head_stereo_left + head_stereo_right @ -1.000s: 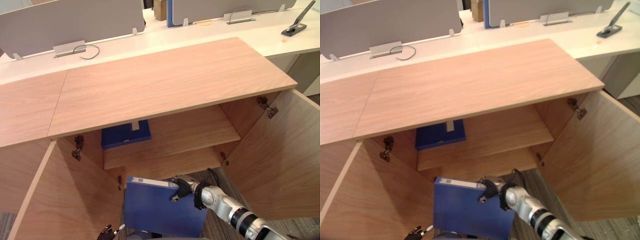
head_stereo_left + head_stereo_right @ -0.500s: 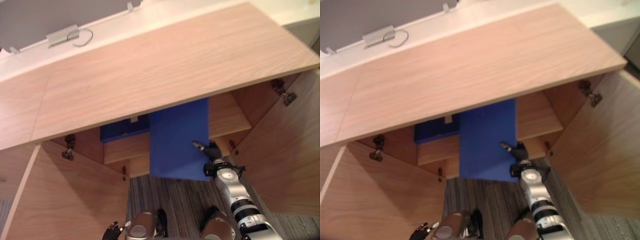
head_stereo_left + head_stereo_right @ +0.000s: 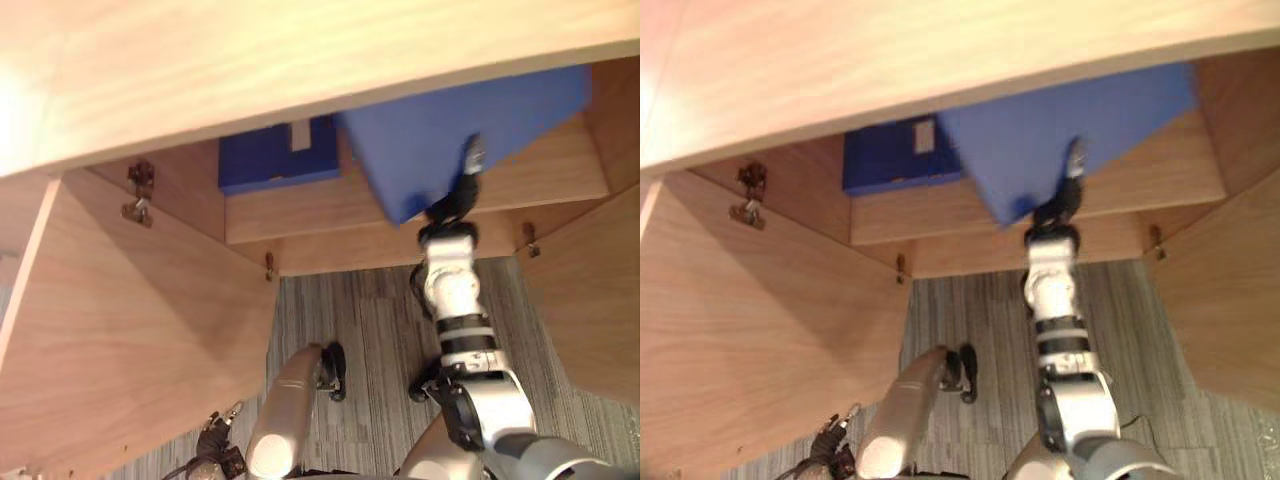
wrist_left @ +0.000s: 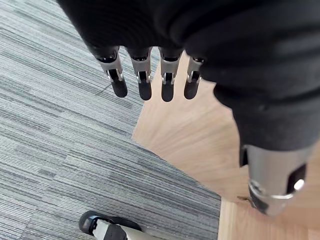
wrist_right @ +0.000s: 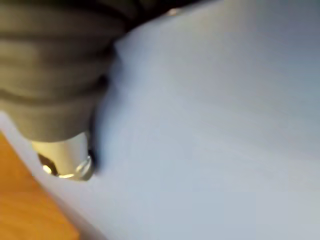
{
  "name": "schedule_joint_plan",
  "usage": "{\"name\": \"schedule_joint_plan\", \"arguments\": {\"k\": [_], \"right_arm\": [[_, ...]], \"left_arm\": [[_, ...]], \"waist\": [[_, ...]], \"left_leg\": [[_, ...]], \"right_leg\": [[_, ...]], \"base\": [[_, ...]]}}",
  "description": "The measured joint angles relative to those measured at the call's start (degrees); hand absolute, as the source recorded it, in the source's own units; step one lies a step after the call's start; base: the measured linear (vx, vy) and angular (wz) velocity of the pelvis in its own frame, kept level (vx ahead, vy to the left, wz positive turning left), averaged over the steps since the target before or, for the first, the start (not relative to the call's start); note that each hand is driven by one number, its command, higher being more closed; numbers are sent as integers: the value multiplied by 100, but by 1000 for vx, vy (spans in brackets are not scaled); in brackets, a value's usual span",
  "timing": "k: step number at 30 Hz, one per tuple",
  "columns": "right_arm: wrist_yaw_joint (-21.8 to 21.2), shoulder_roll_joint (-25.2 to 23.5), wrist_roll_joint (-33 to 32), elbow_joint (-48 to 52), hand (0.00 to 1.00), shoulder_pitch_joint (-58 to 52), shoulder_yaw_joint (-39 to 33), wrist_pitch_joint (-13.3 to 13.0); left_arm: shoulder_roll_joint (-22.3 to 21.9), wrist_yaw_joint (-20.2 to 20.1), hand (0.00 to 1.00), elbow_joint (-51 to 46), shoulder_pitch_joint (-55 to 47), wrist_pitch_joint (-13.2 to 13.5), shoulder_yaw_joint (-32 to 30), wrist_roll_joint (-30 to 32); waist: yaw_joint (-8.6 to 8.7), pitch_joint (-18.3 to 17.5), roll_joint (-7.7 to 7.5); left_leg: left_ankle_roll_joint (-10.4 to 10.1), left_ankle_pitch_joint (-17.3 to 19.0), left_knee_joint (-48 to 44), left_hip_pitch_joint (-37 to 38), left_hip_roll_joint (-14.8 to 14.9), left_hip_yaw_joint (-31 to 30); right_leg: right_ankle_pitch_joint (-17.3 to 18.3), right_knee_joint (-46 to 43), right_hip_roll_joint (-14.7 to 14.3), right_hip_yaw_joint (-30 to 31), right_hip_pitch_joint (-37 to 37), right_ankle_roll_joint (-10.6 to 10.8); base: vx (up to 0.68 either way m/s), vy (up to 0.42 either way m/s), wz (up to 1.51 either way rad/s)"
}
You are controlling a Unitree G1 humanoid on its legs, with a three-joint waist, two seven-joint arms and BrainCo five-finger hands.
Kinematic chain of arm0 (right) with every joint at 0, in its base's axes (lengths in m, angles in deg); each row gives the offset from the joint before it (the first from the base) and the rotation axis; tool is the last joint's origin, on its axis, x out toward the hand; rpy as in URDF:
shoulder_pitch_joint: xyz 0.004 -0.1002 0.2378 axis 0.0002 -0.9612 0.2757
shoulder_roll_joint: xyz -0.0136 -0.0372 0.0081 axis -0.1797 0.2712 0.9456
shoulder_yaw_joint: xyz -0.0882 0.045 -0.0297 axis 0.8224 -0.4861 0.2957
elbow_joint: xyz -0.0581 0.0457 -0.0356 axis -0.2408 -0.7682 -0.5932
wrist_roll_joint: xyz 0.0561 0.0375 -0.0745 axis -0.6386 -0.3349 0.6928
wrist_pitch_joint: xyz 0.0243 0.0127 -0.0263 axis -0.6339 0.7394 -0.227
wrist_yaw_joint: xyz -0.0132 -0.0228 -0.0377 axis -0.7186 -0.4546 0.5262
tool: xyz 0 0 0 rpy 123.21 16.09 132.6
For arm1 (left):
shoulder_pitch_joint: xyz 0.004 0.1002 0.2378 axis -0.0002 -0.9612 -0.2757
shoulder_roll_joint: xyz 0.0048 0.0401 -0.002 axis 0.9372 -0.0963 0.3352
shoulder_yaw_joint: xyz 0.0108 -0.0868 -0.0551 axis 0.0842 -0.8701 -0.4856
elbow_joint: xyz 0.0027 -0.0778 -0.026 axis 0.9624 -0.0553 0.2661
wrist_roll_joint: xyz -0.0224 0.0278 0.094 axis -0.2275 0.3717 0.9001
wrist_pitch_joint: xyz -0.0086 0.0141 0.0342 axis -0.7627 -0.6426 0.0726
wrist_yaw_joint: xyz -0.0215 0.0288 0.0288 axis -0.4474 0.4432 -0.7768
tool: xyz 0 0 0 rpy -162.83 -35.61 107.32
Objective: Walk over to the cabinet, pick up the folder, carry it to the office cabinet, place the folder inside the office cabinet, then close the office cabinet door
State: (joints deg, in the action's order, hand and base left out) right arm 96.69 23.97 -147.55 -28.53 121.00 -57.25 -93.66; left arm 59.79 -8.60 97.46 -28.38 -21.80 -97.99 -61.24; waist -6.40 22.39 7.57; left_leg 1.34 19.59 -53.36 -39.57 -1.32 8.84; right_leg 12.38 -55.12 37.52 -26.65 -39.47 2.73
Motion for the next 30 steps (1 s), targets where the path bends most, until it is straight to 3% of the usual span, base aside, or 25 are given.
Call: {"name": "schedule_joint_plan", "arguments": {"k": [1, 3, 6, 8, 11, 13, 17, 18, 19, 30], "right_arm": [[8, 23, -186, 33, 100, 39, -142, -191], [202, 117, -622, 190, 100, 384, -704, -915], [676, 710, -616, -18, 100, 1064, -1079, -1233], [817, 1074, -586, -329, 100, 1441, -1044, -1116], [1025, 1647, -591, -1148, 100, 2335, -992, -728], [1163, 2264, -567, -2191, 100, 2953, -752, -286], [1296, 2883, -355, -3279, 100, 3446, 130, 512], [1306, 2913, -361, -3383, 100, 3492, 261, 556], [1331, 2929, -366, -3538, 0, 3567, 472, 615], [1348, 3213, -383, -4012, 0, 4318, 1463, 725]], "left_arm": [[0, 13, 0, -15, 5, -5, 2, 1], [-15, 24, 0, -105, 11, -32, 37, 1], [10, 21, 0, -143, 24, -63, 108, -62], [26, 23, 0, -128, 53, -67, 139, -156], [29, 29, 0, -115, 131, -91, 165, -232], [29, 44, 0, 12, 295, -116, 175, -237], [31, 142, 0, 212, 571, -217, 220, -136], [34, 142, 0, 208, 580, -219, 249, -111], [35, 141, 0, 206, 586, -223, 256, -84], [-4, 255, 0, 203, 609, -287, 74, -140]], "waist": [[-17, 2, -1], [-52, 11, 8], [-61, 83, 14], [-63, 89, 11], [-82, 93, 7], [-84, 112, 3], [-65, 229, -6], [-63, 257, -6], [-65, 271, -8], [-74, 379, -53]], "left_leg": [[14, 8, -62, -114, -18, -19], [60, 0, -295, -546, -33, -68], [81, -11, -396, -872, -30, -73], [112, -35, -398, -1019, -19, -73], [92, -119, -394, -1334, -7, -119], [76, -191, -395, -1585, -19, -213], [36, -275, -386, -1860, -23, -303], [33, -288, -379, -1886, -20, -308], [30, -314, -364, -1969, -15, -321], [-14, -523, -179, -2332, -15, -399]], "right_leg": [[11, -53, 36, -3, -90, 12], [-5, -166, 79, -1, -419, -8], [-33, -198, 81, 23, -719, -22], [-51, -197, 67, 25, -869, -46], [-75, -235, 49, 19, -1172, -94], [-70, -280, 25, 14, -1361, -102], [-58, -317, -12, 17, -1596, -118], [-55, -318, -17, 18, -1626, -124], [-53, -318, -32, 18, -1704, -128], [-75, -215, -138, 16, -2042, -181]], "base": [[-84, 22, 37], [-49, 28, 17], [-36, 35, 4], [0, 0, 0], [0, -14, 8], [23, -30, 20], [34, -27, 10], [40, -32, 5], [21, -26, 5], [49, -35, 4]]}}
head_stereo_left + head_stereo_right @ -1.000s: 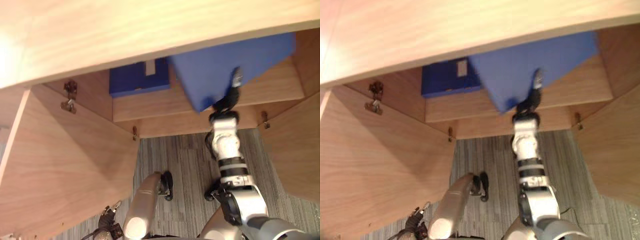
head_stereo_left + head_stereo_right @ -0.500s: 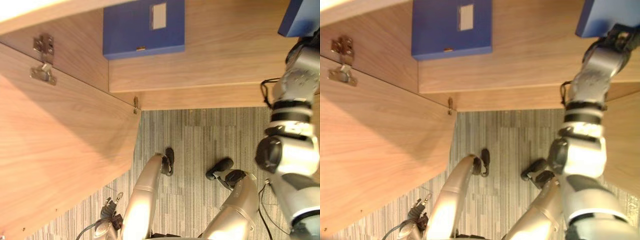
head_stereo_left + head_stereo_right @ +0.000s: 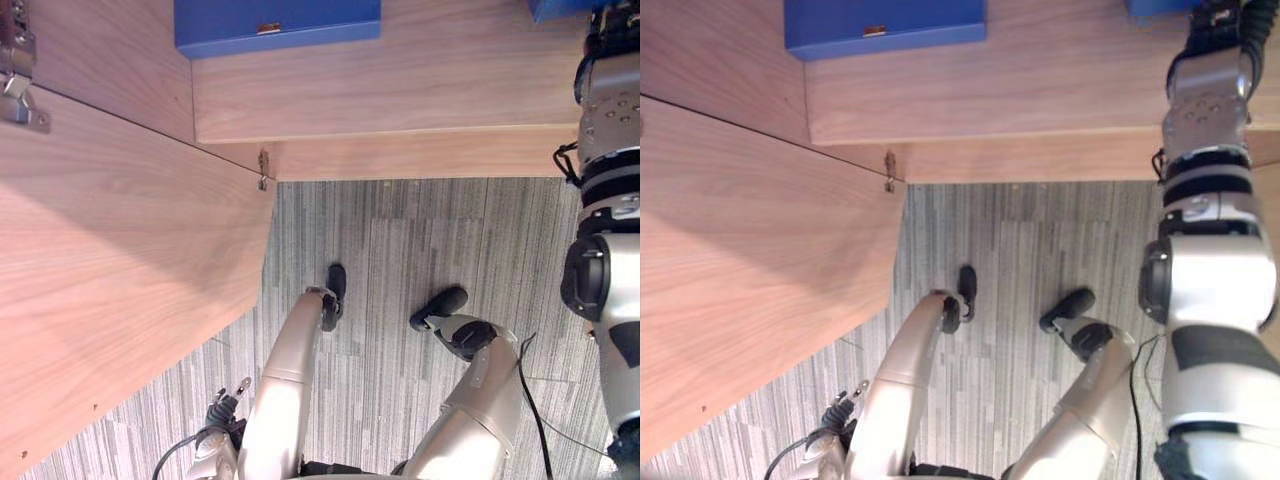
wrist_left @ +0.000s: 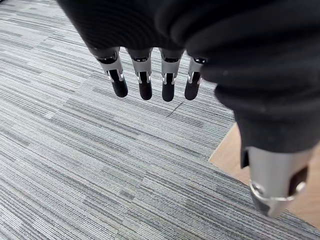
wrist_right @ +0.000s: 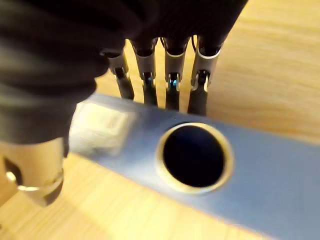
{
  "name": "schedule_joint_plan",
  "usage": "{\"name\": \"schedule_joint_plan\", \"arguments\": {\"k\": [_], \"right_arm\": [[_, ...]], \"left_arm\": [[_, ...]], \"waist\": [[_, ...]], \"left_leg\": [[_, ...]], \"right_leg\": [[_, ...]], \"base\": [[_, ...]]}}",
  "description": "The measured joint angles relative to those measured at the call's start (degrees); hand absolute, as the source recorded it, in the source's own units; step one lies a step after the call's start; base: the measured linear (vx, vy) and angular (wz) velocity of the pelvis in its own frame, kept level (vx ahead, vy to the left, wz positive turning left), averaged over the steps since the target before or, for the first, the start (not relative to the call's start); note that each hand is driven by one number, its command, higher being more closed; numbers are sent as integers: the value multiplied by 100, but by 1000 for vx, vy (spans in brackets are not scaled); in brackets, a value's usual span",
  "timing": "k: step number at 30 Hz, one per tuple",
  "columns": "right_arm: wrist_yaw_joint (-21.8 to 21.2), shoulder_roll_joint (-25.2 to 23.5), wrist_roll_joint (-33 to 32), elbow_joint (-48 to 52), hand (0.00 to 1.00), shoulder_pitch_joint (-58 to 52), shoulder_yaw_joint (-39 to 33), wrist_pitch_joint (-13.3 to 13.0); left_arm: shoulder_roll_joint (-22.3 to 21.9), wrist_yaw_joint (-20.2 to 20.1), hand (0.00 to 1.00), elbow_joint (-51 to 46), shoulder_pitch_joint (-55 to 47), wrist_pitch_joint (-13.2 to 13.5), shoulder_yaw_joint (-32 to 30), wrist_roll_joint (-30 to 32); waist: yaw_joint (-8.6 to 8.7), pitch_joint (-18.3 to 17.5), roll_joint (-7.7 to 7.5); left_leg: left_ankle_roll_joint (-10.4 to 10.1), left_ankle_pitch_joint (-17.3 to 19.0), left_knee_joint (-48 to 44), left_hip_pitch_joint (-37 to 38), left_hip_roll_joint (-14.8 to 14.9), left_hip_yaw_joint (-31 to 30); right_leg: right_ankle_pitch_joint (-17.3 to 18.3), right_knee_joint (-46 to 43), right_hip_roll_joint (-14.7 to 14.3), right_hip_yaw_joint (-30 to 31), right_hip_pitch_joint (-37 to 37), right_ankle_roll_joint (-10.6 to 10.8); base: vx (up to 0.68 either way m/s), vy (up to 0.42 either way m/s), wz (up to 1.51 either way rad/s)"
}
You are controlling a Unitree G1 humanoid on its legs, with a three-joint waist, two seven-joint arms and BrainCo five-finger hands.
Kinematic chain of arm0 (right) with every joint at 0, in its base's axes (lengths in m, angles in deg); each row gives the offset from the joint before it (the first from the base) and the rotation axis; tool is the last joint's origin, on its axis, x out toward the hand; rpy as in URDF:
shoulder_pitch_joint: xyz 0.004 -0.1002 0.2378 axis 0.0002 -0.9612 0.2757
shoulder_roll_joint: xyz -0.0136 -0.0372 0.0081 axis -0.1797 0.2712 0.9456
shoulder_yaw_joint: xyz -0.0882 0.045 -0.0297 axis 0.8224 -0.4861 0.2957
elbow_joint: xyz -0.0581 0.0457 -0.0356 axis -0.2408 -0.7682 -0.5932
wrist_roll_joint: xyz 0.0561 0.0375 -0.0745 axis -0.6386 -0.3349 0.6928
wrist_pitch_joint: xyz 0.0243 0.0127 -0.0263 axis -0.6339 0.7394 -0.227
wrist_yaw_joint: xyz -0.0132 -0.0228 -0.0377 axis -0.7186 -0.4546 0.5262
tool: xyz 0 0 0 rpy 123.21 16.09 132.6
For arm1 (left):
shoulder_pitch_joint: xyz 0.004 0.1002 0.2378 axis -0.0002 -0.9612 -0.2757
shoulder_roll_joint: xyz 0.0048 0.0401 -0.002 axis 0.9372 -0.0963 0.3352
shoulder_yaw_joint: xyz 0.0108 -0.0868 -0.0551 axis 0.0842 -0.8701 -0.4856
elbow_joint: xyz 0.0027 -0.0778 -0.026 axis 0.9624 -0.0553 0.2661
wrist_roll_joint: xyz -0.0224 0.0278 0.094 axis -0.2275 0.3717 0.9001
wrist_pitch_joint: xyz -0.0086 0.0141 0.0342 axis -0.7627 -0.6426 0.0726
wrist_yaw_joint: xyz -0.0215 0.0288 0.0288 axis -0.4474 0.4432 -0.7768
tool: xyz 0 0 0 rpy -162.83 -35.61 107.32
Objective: Walk over to the cabinet, pick up the folder, carry it to the office cabinet, place the folder inside the office cabinet, then close the office cabinet door
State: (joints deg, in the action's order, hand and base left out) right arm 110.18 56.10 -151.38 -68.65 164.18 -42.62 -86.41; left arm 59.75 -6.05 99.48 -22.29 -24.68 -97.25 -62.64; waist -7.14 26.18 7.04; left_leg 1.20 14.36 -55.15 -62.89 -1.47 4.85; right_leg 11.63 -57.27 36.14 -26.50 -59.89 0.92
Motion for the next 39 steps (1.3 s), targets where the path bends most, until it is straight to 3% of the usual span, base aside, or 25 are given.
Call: {"name": "schedule_joint_plan", "arguments": {"k": [4, 8, 13, 15, 18, 21, 26, 34, 39], "right_arm": [[-183, 28, 61, 2, 0, 63, 208, 142], [-460, 25, 553, 57, 0, 65, 242, 366], [-1030, 103, 2361, 59, 0, 82, 728, 1034], [-1660, 284, 3848, 38, 0, 86, 1201, 1432], [-2402, 513, 5453, 39, 0, 151, 1709, 1671], [-2871, 562, 6778, 41, 0, 34, 1817, 1706], [-3069, 553, 8041, 444, 0, -734, 1799, 1543], [-3137, 168, 8477, 355, 0, -1792, 1759, 1460], [-3153, -371, 9352, 373, 0, -2402, 1828, 1414]], "left_arm": [[-11, -10, 0, 12, -2, -69, -152, -204], [-12, -21, 0, 12, -2, -97, -275, -306], [-6, -185, 0, 25, -2, -121, -321, -318], [6, -330, 0, 10, -2, -110, -307, -305], [31, -492, 0, -172, -87, -91, -254, -247], [49, -647, 0, -429, -150, -78, -237, -188], [104, -702, 0, -722, -216, -63, -237, -187], [233, -880, 0, -1056, -421, -55, -365, -187], [317, -996, 0, -1065, -448, -48, -348, -196]], "waist": [[20, 24, -39], [34, 53, -86], [46, 69, -115], [63, 74, -126], [48, 81, -202], [56, 90, -296], [-3, 75, -421], [14, -15, -614], [33, -101, -767]], "left_leg": [[-16, -13, 6, -17, 19, -19], [-21, -16, 5, -18, 54, -22], [-31, -21, 4, -31, 165, -25], [-56, -38, 31, -24, 176, -28], [-84, -72, 122, 1, 257, -42], [-119, -134, 296, 154, 295, -55], [-141, -164, 575, 541, 421, 9], [-246, -508, 1700, 1672, 447, 77], [-377, -910, 2760, 2523, 480, 84]], "right_leg": [[0, -4, -30, 1, -18, -1], [-1, 12, -76, 2, -14, -3], [-35, 96, -219, 0, -15, -56], [-36, 104, -233, -6, -15, -57], [-96, 253, -353, -93, 52, -167], [-136, 423, -426, -191, 231, -229], [-196, 753, -594, -320, 640, -291], [-434, 1742, -897, -639, 1700, -239], [-662, 2581, -1226, -855, 2419, -219]], "base": [[55, -43, 0], [47, -46, -4], [41, -44, -9], [40, -48, -2], [41, -52, -8], [47, -41, -6], [67, -48, -9], [93, -37, -2], [98, -71, -2]]}}
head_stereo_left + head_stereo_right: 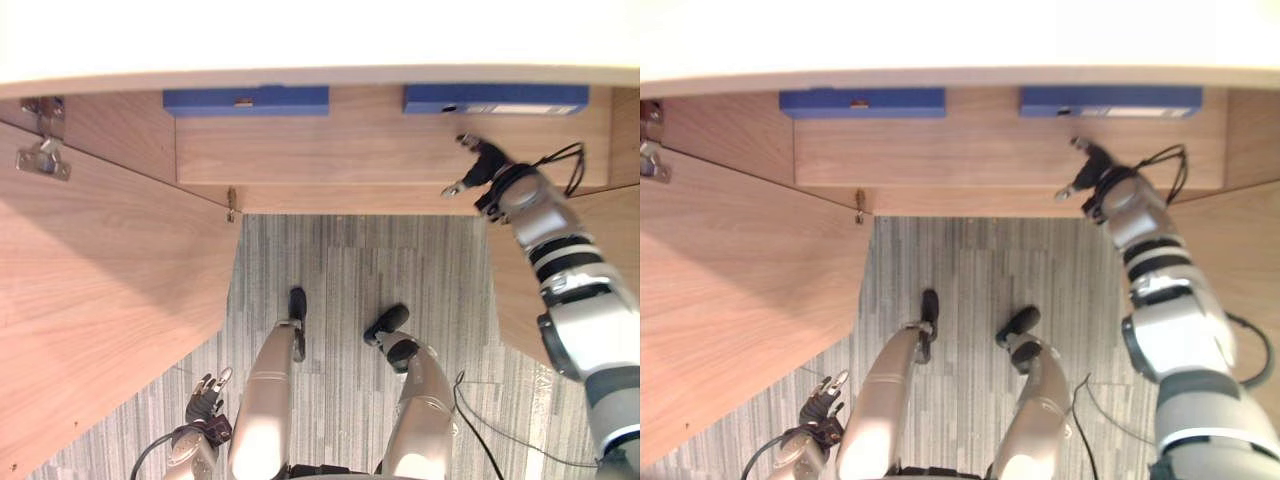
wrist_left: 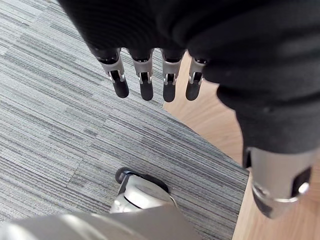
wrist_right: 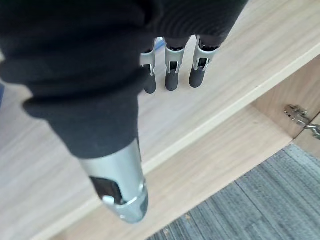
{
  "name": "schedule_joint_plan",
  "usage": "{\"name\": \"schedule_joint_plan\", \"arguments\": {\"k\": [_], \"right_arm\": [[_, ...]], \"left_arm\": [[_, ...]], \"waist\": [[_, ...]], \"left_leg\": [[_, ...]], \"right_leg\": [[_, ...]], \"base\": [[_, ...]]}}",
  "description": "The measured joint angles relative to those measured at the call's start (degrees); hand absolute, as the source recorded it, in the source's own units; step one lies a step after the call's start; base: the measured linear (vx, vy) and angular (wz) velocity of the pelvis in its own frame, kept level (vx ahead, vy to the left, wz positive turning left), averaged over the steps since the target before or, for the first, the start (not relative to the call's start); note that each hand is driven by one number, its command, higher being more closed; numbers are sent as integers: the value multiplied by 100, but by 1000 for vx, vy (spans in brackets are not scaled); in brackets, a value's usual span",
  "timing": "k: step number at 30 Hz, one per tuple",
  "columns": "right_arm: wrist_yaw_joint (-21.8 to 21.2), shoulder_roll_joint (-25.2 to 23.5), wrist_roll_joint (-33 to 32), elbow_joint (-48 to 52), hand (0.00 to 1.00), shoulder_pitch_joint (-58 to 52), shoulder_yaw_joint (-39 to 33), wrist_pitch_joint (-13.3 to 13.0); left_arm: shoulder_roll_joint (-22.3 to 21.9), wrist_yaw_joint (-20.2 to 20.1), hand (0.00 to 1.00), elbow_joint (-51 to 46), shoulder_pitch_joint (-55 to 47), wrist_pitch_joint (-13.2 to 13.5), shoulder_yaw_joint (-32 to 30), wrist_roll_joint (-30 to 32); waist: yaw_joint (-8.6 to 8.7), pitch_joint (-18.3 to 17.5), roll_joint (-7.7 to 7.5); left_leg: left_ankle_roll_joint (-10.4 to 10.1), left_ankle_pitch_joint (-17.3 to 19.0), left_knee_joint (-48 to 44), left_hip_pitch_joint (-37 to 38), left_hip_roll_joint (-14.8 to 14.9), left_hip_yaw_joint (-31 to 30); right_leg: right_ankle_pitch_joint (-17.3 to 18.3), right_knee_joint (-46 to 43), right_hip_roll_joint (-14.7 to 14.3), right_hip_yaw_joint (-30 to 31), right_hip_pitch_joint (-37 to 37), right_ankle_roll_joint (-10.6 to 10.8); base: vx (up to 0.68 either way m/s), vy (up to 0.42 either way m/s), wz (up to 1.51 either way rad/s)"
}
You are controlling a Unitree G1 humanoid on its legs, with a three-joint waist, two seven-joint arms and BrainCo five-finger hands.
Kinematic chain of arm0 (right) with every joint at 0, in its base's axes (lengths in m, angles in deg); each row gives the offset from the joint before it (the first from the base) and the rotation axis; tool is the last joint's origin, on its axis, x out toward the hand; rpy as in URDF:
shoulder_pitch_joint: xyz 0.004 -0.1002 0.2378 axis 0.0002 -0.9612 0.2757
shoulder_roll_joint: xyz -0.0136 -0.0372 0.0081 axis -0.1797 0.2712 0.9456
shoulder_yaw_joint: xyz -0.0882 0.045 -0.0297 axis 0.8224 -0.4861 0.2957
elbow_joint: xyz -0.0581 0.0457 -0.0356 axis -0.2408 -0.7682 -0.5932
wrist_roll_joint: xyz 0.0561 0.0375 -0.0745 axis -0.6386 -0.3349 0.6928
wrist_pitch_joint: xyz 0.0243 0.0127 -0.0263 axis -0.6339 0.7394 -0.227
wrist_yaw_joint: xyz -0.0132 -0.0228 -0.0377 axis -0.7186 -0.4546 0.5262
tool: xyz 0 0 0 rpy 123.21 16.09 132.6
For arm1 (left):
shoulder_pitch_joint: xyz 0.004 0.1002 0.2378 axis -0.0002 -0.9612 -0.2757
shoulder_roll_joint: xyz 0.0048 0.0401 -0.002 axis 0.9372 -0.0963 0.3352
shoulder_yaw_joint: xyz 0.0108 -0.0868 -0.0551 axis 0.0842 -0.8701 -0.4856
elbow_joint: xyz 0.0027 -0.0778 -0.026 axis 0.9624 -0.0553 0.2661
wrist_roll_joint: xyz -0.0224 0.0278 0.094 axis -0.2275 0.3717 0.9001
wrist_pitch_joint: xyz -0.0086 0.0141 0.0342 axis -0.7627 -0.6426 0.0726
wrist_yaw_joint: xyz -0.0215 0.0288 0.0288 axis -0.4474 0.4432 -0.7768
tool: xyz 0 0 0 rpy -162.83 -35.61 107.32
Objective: Walk over to the cabinet, pick up the folder, carry it to the office cabinet, place the folder inside the office cabinet, then close the office cabinet door
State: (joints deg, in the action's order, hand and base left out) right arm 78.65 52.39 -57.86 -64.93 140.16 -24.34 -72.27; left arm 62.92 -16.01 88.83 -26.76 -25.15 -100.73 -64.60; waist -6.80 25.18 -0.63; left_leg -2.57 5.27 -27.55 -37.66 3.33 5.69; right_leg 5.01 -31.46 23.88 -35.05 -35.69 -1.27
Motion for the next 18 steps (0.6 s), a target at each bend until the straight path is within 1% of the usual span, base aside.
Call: {"name": "schedule_joint_plan", "arguments": {"k": [2, 4, 5, 6, 7, 8, 9, 10, 11, 12, 13, 14, 15, 16, 18], "right_arm": [[-5, -201, 232, 14, 0, -182, 40, -32], [-16, -401, 452, 2, 0, -304, 38, -70], [-40, -536, 577, -13, 0, -405, 35, -75], [-51, -705, 586, -49, 0, -534, 25, -80], [-52, -800, 589, -76, 0, -599, 20, -84], [-99, -1001, 590, -142, 0, -734, -28, -97], [-183, -1230, 592, -296, 0, -949, -74, -95], [-209, -1344, 594, -380, 0, -1083, -89, -94], [-224, -1577, 594, -580, 0, -1406, -113, -73], [-246, -1809, 635, -717, 0, -1731, -327, -58], [-243, -1918, 690, -756, 0, -1920, -447, -54], [-209, -2168, 782, -872, 0, -2259, -755, -55], [-134, -2337, 785, -974, 0, -2494, -965, -50], [-7, -2539, 781, -1083, 0, -2807, -1236, -51], [169, -2737, 785, -1189, 0, -3126, -1437, -49]], "left_arm": [[76, -25, 0, 3, -35, 0, 84, 0], [159, -49, 0, 24, -44, -4, 216, -3], [210, -88, 0, 60, -44, -3, 298, -6], [244, -127, 0, 117, -43, -4, 346, -10], [256, -142, 0, 136, -44, -8, 355, -9], [295, -149, 0, 202, -43, -8, 396, -4], [335, -149, 0, 257, -42, -11, 420, 17], [350, -149, 0, 280, -40, -10, 423, 22], [392, -149, 0, 361, -36, -10, 430, 85], [419, -148, 0, 438, 11, -12, 418, 155], [420, -143, 0, 514, 49, -13, 394, 188], [432, -137, 0, 626, 98, -15, 382, 229], [435, -131, 0, 693, 115, -12, 382, 299], [405, -105, 0, 741, 106, -4, 384, 412], [391, -39, 0, 765, 103, 5, 389, 558]], "waist": [[-3, -44, -67], [-27, -49, -79], [-46, -51, -91], [-55, -58, -104], [-61, -61, -109], [-63, -74, -127], [-76, -112, -164], [-81, -125, -185], [-84, -217, -235], [-71, -258, -279], [-64, -290, -287], [-43, -363, -312], [-32, -458, -319], [-22, -598, -308], [-14, -704, -295]], "left_leg": [[-51, -164, 385, 283, 15, 17], [-107, -311, 750, 552, 104, 29], [-164, -430, 1033, 790, 162, 64], [-212, -559, 1343, 1053, 211, 107], [-236, -612, 1489, 1193, 236, 125], [-292, -692, 1711, 1437, 303, 146], [-348, -740, 1873, 1641, 382, 163], [-372, -757, 1938, 1737, 418, 167], [-406, -777, 2045, 1874, 499, 182], [-431, -776, 2068, 2017, 549, 201], [-449, -763, 2068, 2093, 577, 231], [-491, -727, 2043, 2258, 615, 313], [-475, -670, 1975, 2361, 630, 380], [-473, -489, 1762, 2486, 695, 494], [-472, -248, 1462, 2685, 749, 615]], "right_leg": [[-59, 241, -121, -26, 174, -7], [-181, 594, -345, -76, 402, -18], [-267, 846, -500, -89, 571, -32], [-341, 1067, -641, -89, 750, -33], [-361, 1162, -704, -89, 848, -41], [-406, 1327, -849, -90, 1043, -53], [-438, 1496, -996, -89, 1220, -66], [-445, 1570, -1064, -90, 1305, -66], [-462, 1711, -1199, -89, 1435, -73], [-475, 1813, -1285, -88, 1591, -77], [-484, 1860, -1328, -81, 1673, -81], [-505, 1956, -1398, -24, 1843, -83], [-516, 1998, -1427, 44, 1945, -76], [-542, 2058, -1494, 180, 2092, -67], [-580, 2129, -1590, 416, 2306, -60]], "base": [[113, -90, -8], [117, -98, -18], [139, -127, -27], [111, -111, -25], [105, -124, -24], [90, -138, -23], [90, -150, -22], [73, -156, -19], [68, -150, -15], [66, -141, -16], [72, -135, -21], [52, -89, -26], [56, -69, -46], [20, -14, -51], [-14, 18, -67]]}}
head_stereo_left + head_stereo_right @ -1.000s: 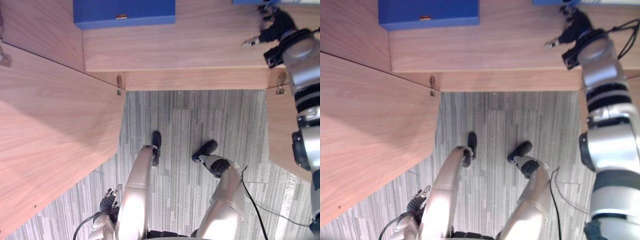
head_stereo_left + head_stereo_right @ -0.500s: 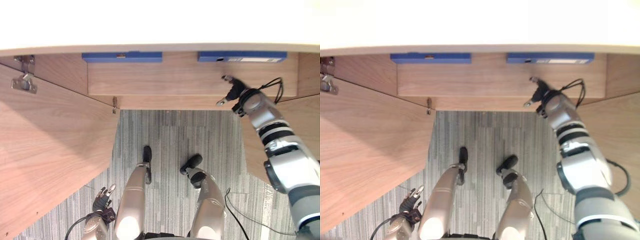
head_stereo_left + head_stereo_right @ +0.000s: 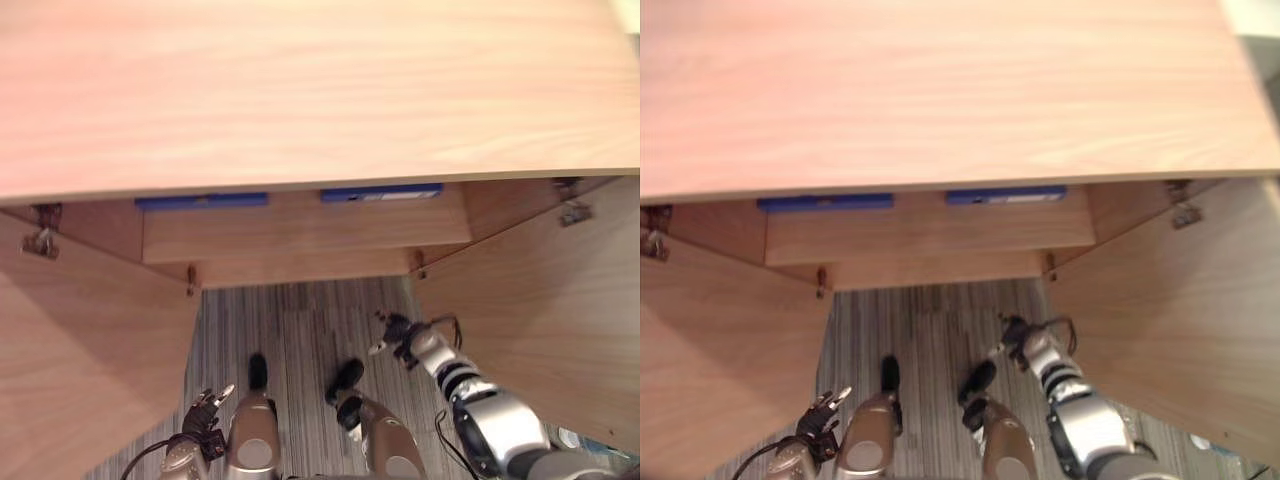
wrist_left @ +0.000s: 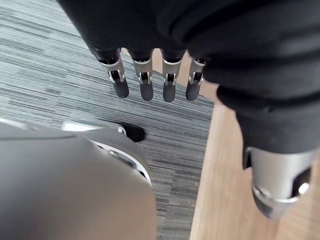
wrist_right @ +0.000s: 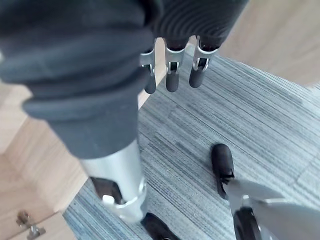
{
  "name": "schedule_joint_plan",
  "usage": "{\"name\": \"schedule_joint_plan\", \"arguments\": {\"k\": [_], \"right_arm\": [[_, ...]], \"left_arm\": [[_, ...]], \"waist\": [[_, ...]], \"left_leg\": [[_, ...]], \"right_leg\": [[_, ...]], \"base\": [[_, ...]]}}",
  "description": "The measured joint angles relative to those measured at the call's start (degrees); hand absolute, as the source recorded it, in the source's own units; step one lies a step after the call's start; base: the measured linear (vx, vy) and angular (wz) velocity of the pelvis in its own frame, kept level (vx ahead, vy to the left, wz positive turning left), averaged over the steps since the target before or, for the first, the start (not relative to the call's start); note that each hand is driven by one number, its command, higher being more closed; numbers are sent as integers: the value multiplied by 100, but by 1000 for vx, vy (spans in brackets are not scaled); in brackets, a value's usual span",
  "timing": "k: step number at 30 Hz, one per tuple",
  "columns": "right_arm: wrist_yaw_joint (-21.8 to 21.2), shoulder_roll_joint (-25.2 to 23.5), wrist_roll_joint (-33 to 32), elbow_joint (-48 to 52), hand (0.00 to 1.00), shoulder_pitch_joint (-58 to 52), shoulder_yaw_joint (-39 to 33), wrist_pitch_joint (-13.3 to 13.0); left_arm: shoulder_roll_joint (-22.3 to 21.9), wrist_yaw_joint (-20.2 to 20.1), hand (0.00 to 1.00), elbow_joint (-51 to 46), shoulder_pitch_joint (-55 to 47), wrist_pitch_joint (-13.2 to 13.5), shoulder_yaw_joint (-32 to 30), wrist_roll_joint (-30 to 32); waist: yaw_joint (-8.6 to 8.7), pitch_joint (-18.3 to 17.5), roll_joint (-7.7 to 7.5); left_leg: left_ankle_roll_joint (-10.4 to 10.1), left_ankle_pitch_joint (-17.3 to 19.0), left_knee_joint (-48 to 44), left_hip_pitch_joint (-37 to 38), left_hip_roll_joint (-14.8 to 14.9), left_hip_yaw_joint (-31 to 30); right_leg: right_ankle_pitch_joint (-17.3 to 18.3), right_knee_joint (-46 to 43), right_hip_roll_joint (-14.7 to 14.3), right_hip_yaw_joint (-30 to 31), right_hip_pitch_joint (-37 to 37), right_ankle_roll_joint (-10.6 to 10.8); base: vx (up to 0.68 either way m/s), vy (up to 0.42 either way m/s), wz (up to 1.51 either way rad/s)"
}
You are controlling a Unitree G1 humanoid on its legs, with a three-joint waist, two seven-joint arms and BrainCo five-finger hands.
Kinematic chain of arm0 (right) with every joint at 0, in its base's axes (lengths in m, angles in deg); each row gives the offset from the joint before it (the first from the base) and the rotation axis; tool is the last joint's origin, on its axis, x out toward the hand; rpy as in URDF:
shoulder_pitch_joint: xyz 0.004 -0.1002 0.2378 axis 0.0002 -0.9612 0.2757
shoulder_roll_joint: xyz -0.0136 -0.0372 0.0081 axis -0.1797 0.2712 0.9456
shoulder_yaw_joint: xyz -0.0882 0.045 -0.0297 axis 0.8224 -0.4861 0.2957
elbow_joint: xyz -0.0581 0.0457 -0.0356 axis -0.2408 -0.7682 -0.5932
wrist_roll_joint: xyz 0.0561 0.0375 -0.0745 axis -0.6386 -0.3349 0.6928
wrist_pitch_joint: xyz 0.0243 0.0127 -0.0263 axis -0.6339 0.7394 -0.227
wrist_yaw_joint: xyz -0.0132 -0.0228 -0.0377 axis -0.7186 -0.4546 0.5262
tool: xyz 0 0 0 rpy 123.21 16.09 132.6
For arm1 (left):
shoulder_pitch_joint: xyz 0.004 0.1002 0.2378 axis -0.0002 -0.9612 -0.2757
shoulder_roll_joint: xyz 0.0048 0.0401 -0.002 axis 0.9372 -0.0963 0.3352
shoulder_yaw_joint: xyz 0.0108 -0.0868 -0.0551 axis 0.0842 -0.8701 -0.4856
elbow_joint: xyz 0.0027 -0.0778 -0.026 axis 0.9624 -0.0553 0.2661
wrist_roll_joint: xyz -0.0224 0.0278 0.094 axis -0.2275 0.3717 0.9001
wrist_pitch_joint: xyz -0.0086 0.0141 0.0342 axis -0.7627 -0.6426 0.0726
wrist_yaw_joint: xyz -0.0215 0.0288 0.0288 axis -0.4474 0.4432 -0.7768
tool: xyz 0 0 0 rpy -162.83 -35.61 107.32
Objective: Walk over to the cabinet, pick up the folder, carry it to the office cabinet, place the folder inside the office cabinet, then close the office cabinet door
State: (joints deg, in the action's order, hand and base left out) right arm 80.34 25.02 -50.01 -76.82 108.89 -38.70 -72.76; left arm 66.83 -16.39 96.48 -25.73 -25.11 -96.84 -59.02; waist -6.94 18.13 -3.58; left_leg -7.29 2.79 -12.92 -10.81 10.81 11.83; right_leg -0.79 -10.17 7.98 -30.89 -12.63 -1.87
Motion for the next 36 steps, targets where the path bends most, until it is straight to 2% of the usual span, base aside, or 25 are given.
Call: {"name": "schedule_joint_plan", "arguments": {"k": [1, 3, 4, 5, 6, 9, 12, 14, 16, 17, 18, 19, 20, 21, 22, 25, 28, 32, 36], "right_arm": [[139, -73, 10, -50, 0, -266, -19, -7], [319, -123, -2, -151, 0, -538, -186, -18], [432, -122, -21, -193, 0, -703, -267, -20], [514, -131, -69, -183, 0, -875, -446, -25], [569, -159, -294, -263, 0, -1228, -750, -20], [654, -295, -855, -331, 0, -1692, -1329, -16], [979, -472, -1892, -274, 0, -2049, -2231, -28], [1101, -528, -2218, -61, 0, -2223, -2385, -59], [1191, -597, -2328, 159, 0, -2336, -2391, -125], [1216, -636, -2368, 280, 0, -2346, -2369, -129], [1231, -660, -2420, 380, 0, -2307, -2375, -145], [1250, -678, -2487, 414, 0, -2274, -2374, -150], [1262, -724, -2515, 517, 0, -2264, -2375, -156], [1291, -778, -2556, 575, 0, -2271, -2378, -194], [1306, -800, -2589, 593, 0, -2278, -2391, -216], [1364, -742, -2867, 648, 0, -2392, -2768, -268], [1430, -582, -3035, 614, 0, -2374, -3217, -274], [1567, -222, -3169, 416, 0, -2119, -3604, -277], [1648, 64, -3206, 389, 0, -1717, -3804, -339]], "left_arm": [[-60, 59, 0, 10, -1, 28, 9, 206], [-186, 179, 0, 44, -2, 107, 30, 403], [-307, 259, 0, 118, 21, 154, 98, 462], [-320, 309, 0, 203, 97, 172, 248, 547], [-349, 351, 0, 282, 111, 184, 505, 771], [-325, 396, 0, 480, 106, 215, 616, 955], [-294, 476, 0, 767, 115, 232, 735, 1282], [-298, 479, 0, 928, 182, 255, 734, 1406], [-316, 481, 0, 1087, 219, 304, 697, 1452], [-379, 482, 0, 1167, 227, 326, 582, 1447], [-503, 497, 0, 1238, 220, 334, 454, 1411], [-552, 518, 0, 1260, 208, 337, 437, 1321], [-616, 526, 0, 1266, 167, 339, 436, 1164], [-623, 528, 0, 1275, 144, 339, 389, 1057], [-621, 529, 0, 1282, 143, 337, 342, 1013], [-721, 540, 0, 1379, 115, 336, 192, 930], [-662, 532, 0, 1375, 122, 338, 373, 927], [-518, 533, 0, 1364, 65, 335, 560, 793], [-415, 517, 0, 1279, 50, 340, 621, 754]], "waist": [[23, -151, 29], [13, -337, 110], [-26, -428, 207], [34, -459, 200], [100, -602, 193], [163, -838, 164], [412, -1010, 194], [428, -1033, 195], [436, -1051, 209], [432, -1068, 268], [421, -1122, 438], [399, -1127, 533], [395, -1168, 613], [398, -1199, 600], [401, -1203, 572], [430, -1343, 590], [445, -1373, 564], [444, -1364, 504], [440, -1319, 392]], "left_leg": [[26, 210, -275, 61, 38, -46], [32, 554, -492, 143, -54, -746], [-19, 878, -483, 264, -245, -1406], [44, 967, -517, 330, -394, -1478], [190, 1090, -523, 479, -655, -1645], [266, 1159, -556, 598, -788, -1373], [443, 1255, -610, 788, -942, -903], [540, 1282, -515, 1016, -983, -534], [586, 1307, -415, 1250, -974, -139], [638, 1283, -276, 1417, -937, 181], [722, 1223, -95, 1549, -816, 525], [741, 1193, -21, 1650, -742, 706], [753, 1172, 51, 1849, -680, 976], [754, 1172, 0, 1963, -680, 1154], [756, 1173, -46, 2008, -700, 1195], [889, 1076, 35, 2134, -744, 972], [742, 987, 333, 2187, -747, 906], [638, 924, 588, 2182, -732, 717], [561, 989, 653, 2179, -776, 641]], "right_leg": [[-69, 89, -81, 184, 99, 18], [-272, 332, -237, 573, 195, 24], [-393, 540, -346, 929, 210, 90], [-500, 727, -352, 1155, 280, 142], [-678, 1044, -393, 1580, 384, 224], [-905, 1311, -402, 2040, 418, 273], [-1230, 1386, -357, 2613, 398, 325], [-1320, 1368, -361, 2895, 416, 389], [-1316, 1362, -381, 3155, 443, 345], [-1113, 1303, -327, 2765, 429, 116], [-846, 984, -227, 1905, 306, -203], [-775, 632, -142, 1436, 223, -215], [-569, -83, 121, 556, 205, -199], [-138, -523, 346, -91, 340, -167], [-35, -610, 400, -293, 369, -188], [6, -606, 292, -344, 406, -176], [11, -274, 131, -352, 388, -78], [-467, 629, -244, -305, 579, -109], [-836, 1330, -441, -171, 758, -84]], "base": [[-66, 48, -95], [-103, 68, -113], [-145, 141, -113], [-177, 211, -122], [-154, 226, -77], [-75, 169, -78], [-41, 164, -77], [-60, 167, -96], [-65, 97, -106], [-38, 55, -121], [-11, 56, -130], [82, 57, -133], [161, 22, -116], [177, -8, -100], [129, -56, -67], [57, -61, -43], [-25, -34, -16], [-71, -31, -12], [-164, -27, -15]]}}
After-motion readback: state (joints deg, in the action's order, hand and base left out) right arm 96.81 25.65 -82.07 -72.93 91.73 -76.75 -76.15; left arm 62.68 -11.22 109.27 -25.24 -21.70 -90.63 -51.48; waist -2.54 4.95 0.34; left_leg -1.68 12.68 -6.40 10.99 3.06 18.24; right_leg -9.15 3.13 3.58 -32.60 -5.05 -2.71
